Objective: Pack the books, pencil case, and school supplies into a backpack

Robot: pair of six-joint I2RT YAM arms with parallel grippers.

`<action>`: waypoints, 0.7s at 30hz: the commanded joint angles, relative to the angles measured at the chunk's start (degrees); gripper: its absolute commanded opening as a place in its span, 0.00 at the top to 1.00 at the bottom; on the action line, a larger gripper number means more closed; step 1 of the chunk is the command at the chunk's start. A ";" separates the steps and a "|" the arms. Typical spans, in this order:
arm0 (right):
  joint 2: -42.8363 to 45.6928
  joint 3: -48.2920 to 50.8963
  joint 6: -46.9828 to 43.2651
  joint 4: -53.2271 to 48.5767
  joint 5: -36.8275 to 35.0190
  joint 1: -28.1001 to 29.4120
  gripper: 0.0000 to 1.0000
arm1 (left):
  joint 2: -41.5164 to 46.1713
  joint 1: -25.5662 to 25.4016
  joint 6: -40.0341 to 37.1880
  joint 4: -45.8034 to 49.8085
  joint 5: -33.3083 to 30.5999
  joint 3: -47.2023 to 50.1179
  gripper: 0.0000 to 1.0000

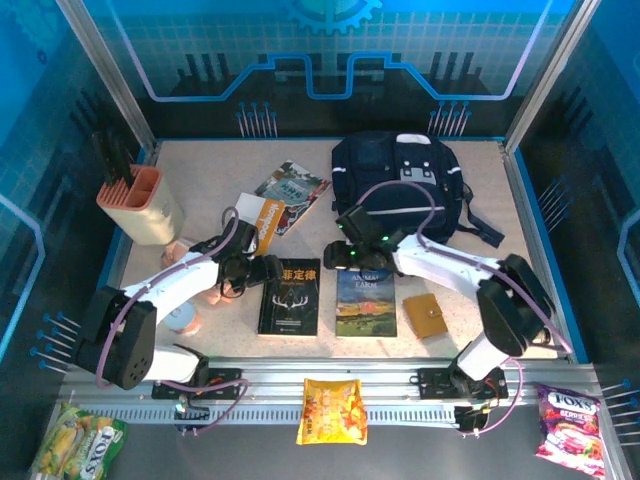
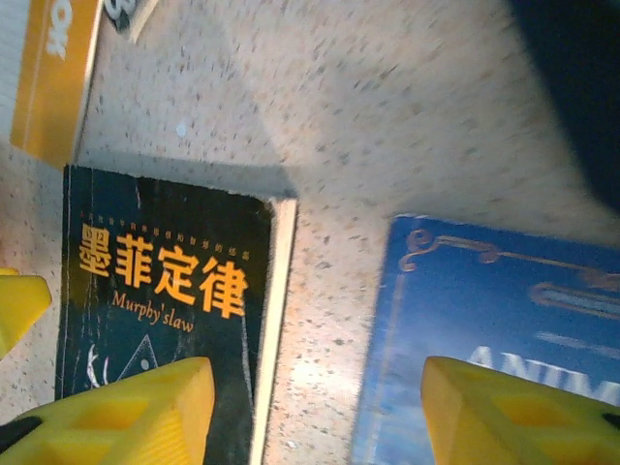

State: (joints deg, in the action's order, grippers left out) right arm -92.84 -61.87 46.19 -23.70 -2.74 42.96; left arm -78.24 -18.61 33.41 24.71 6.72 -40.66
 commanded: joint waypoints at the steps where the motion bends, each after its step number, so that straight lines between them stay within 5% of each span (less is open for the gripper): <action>1: -3.35 -2.43 0.74 1.75 3.24 1.86 0.46 | 0.41 0.70 1.26 -2.18 3.64 1.12 0.29; 21: -18.29 -9.79 -0.30 0.29 10.85 2.48 0.68 | -6.53 0.59 0.21 -1.97 7.18 0.47 0.41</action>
State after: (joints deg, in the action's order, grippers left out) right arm -109.45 -70.00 46.52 -21.39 7.11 44.71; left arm -83.85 -18.52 34.13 23.20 10.81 -40.29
